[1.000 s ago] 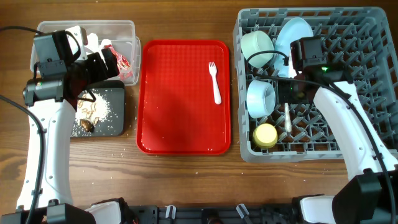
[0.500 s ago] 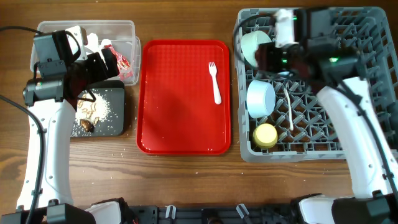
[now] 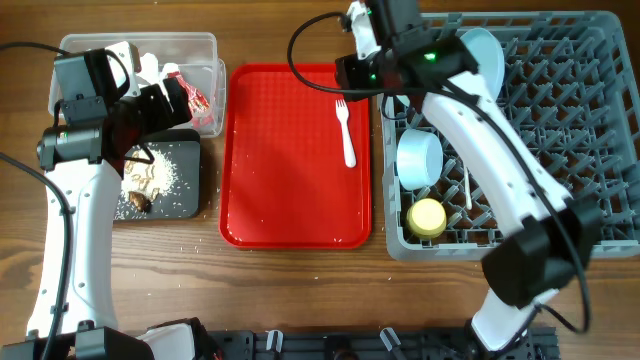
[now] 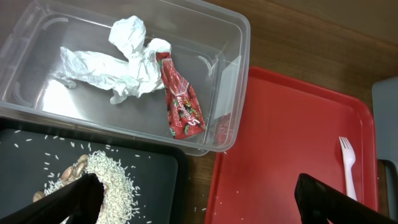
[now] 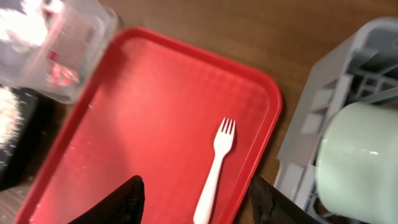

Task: Sort waste into correct bins and load items into the dishwasher rack
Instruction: 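Pick the white fork with the right gripper and insert it in the rack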

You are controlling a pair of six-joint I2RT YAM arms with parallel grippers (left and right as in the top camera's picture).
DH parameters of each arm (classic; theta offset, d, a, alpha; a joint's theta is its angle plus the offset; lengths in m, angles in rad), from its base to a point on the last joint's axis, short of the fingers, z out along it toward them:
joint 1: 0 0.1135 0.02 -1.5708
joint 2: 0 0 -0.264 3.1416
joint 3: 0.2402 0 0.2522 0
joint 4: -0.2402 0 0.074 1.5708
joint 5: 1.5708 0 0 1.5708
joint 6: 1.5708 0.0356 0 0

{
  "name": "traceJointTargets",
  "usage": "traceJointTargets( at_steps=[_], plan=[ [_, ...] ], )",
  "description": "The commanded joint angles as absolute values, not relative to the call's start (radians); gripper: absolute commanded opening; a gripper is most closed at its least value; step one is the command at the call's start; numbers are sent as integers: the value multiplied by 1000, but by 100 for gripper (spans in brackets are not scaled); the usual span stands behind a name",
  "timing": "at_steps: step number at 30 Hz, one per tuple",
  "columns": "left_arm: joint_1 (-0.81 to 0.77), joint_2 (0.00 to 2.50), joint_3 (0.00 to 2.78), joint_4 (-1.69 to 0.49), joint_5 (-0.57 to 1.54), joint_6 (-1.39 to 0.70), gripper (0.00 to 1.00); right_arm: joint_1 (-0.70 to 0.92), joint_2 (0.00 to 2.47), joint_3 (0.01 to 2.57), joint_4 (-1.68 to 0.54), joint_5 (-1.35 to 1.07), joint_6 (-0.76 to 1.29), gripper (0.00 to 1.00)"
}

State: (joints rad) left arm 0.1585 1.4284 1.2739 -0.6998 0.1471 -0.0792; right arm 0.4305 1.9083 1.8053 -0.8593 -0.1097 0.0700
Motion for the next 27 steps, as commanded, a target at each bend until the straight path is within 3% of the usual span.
traceJointTargets(
  at_steps=[1,27],
  plan=[
    [162,1429,1278,-697,156,-59,100,429,1993,1827,-853,-105,52,56],
    [162,1429,1278,-697,156,-59,100,429,2342,1824,-691,-28,30,50]
  ],
)
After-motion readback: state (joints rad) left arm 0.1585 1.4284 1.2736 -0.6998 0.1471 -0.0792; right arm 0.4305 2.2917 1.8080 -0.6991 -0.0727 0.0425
